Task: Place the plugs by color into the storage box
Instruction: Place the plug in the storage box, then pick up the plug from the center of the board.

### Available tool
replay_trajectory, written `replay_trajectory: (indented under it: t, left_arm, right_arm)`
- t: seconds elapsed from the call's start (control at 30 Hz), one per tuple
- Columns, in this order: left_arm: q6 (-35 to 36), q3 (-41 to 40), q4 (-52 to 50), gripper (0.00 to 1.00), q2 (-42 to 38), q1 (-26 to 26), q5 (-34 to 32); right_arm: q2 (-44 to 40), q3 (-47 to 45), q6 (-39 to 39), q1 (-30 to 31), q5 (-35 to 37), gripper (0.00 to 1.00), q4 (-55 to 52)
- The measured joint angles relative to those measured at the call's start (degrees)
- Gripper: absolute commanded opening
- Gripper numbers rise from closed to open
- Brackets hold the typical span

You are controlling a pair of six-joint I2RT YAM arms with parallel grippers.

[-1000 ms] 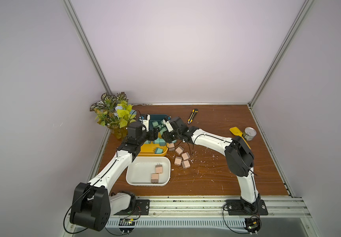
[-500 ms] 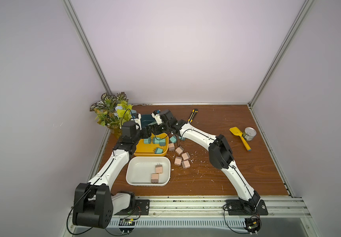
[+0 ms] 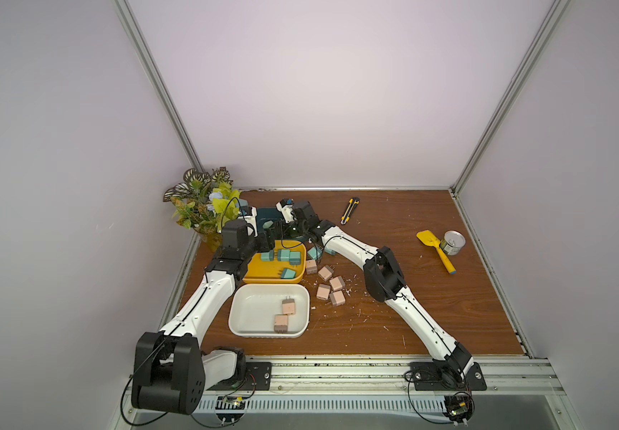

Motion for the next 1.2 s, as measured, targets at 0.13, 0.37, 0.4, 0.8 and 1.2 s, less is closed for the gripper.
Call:
replay_trajectory:
  t: [0.13,0.37,0.4,0.8,1.2]
  left_arm:
    - [0.00,0.00,-0.11,0.70,0.00,0.00,0.04]
    - [-0.22,0.00,-0.09,0.70,0.42,0.00,1.33]
    - [-0.31,0.00,-0.09,0.70,0.52,0.00,1.60]
    - [-1.16,0.00,0.11,0.70,0.44,0.04,3.21]
    - [-2.38,-0.26,1.01,0.69,-0.83,0.04,5.62]
  right_arm:
    - [-0.11,0.26,0.50,-0.46,-0.92,0.72,1.36]
    - [-3.93,-4.90,0.35,-0.44,-0.83,0.69,0.63]
    - [-4.81,-5.40,0.28,-0.42,-0.85,0.68,0.13]
    - [-25.16,-21.97,-0.13,0.81,1.14,0.65,0.61]
    - [-43.32,-49.59,0.61,2.36,7.85,0.65,9.68]
